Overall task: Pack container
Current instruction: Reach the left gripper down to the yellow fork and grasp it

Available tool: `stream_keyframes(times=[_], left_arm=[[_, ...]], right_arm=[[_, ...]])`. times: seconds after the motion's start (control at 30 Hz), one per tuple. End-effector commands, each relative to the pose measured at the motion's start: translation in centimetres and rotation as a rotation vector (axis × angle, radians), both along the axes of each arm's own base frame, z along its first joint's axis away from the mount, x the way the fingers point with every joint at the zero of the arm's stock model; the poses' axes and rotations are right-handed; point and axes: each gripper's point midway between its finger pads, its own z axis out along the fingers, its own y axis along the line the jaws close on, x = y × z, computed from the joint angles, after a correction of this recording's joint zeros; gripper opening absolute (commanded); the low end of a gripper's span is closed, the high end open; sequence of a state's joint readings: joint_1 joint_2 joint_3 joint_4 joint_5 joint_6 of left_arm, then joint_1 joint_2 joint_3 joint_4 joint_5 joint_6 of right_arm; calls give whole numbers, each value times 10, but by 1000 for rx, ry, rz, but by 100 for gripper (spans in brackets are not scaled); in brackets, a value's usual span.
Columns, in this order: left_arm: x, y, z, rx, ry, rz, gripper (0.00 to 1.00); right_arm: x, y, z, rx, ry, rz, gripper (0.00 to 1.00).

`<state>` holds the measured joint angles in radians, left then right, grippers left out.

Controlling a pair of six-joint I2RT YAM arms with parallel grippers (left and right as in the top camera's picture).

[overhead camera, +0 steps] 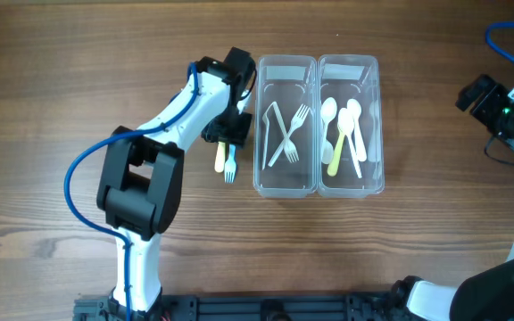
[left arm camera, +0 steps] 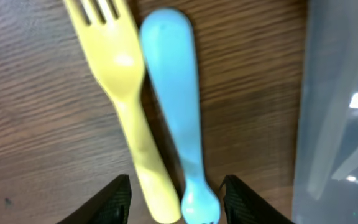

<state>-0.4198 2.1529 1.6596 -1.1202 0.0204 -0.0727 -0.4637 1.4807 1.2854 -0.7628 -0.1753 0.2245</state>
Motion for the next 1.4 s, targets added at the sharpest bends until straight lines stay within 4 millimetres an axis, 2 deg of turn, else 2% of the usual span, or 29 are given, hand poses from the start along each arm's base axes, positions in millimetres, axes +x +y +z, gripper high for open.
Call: stream_keyframes(times=[0.0, 0.17, 0.33, 0.63, 0.77, 0.97, 1.0, 1.1, 1.17, 1.23, 1.3, 1.37], left_arm=[[1, 17, -5, 15, 27, 52, 49], [8, 19, -7, 8, 7, 15, 53], [8, 19, -20, 13, 22, 9, 54], [21, 18, -24, -2, -21, 65, 43], [21, 21, -29, 15, -13, 71, 42], [13, 24, -48, 39, 37, 71, 38], [11, 25, -52, 45, 51, 70, 36], [10, 25, -53, 47, 57, 71, 18], [10, 25, -50, 46, 52, 71, 8], [9, 25, -40, 45, 51, 76, 4], [12, 24, -17, 34, 24, 78, 4], [20, 21, 20, 7, -40, 101, 4]], right_arm=[[2, 1, 7, 3, -20, -7, 100], [2, 1, 7, 3, -20, -7, 100], [2, 1, 7, 3, -20, -7, 100], [2, 1, 7, 3, -20, -7, 100], [2, 1, 7, 3, -20, -7, 100], [2, 1, 7, 3, -19, -7, 100], [2, 1, 7, 3, -20, -7, 100], [2, 0, 7, 3, -20, -7, 100], [2, 1, 7, 3, -20, -7, 100], [2, 1, 7, 3, -20, -7, 100], [2, 1, 7, 3, -20, -7, 100], [2, 1, 7, 3, -20, -7, 100]])
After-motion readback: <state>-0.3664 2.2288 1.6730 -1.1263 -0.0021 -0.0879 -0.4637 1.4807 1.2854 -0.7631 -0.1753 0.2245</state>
